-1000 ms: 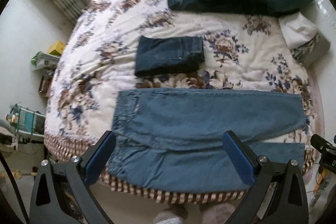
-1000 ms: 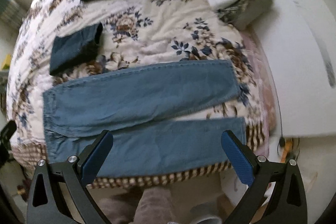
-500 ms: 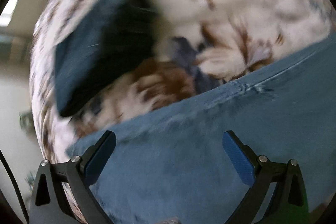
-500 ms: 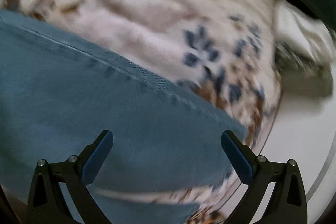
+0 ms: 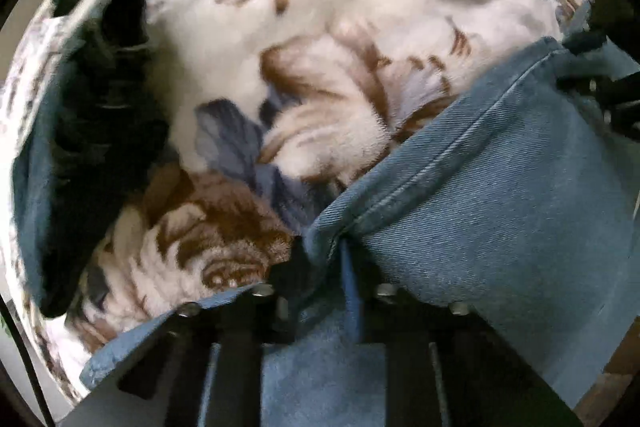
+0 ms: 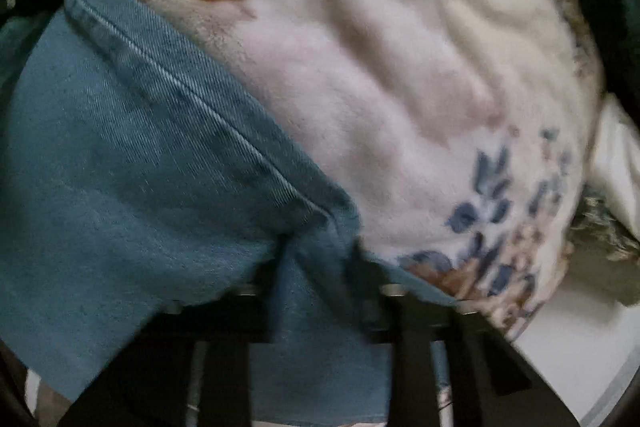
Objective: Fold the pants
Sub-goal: 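Lift the hems with both tools and fold them toward the waistband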
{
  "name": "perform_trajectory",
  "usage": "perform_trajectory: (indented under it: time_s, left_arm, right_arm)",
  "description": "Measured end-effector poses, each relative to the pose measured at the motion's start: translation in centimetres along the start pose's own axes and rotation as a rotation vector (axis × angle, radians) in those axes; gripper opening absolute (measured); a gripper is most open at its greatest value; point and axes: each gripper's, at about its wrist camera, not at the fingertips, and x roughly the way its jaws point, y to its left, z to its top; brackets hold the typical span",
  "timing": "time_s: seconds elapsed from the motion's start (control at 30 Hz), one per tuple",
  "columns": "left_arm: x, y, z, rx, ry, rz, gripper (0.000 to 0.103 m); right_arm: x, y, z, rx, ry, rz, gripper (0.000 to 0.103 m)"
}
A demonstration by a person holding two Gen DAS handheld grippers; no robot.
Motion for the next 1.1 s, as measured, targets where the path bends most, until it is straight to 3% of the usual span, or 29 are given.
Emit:
perform_trajectory:
  time_s: [0.13, 0.27, 0.43, 0.57, 0.77, 0.93, 1.1]
  left_arm:
    - [-3.7, 0.7, -2.0, -0.101, -0.065, -0.018, 0.005]
    - [-8.3, 0.0, -5.4, -0.231, -0.110, 0.004, 0.005]
    - [-11.6, -4.9, -12.0, -0.411, -0.136, -0.007, 0.005]
    - [-10.1, -9.8, -18.2, -0.591, -0.067, -0.109, 0.005]
    - [-5.5, -15.5, -24.1, -0.668, 0.060, -0.150, 0.005]
    - [-1.3, -16.4, -26.0, -0.694, 0.119, -0.160, 0.005]
    - [-1.8, -15.8, -26.0, -0.722, 0.125, -0.152, 0.018]
  right_arm:
    - [-2.0, -1.7, -2.3, 0.138, -0.059, 0.037, 0.011]
    - [-6.2, -2.0, -5.4, 0.257, -0.139, 0.017, 0.010]
    - [-10.8, 1.4, -11.5, 0.383, -0.197, 0.019, 0.010]
    - [-12.1, 6.1, -17.4, 0.465, -0.174, 0.061, 0.010]
    - [-8.5, 13.3, -23.6, 0.495, -0.069, 0.089, 0.010]
    - [-4.6, 17.7, -25.2, 0.473, -0.009, 0.091, 0.010]
    - [-3.8, 17.6, -25.2, 0.502, 0.027, 0.168, 0.017]
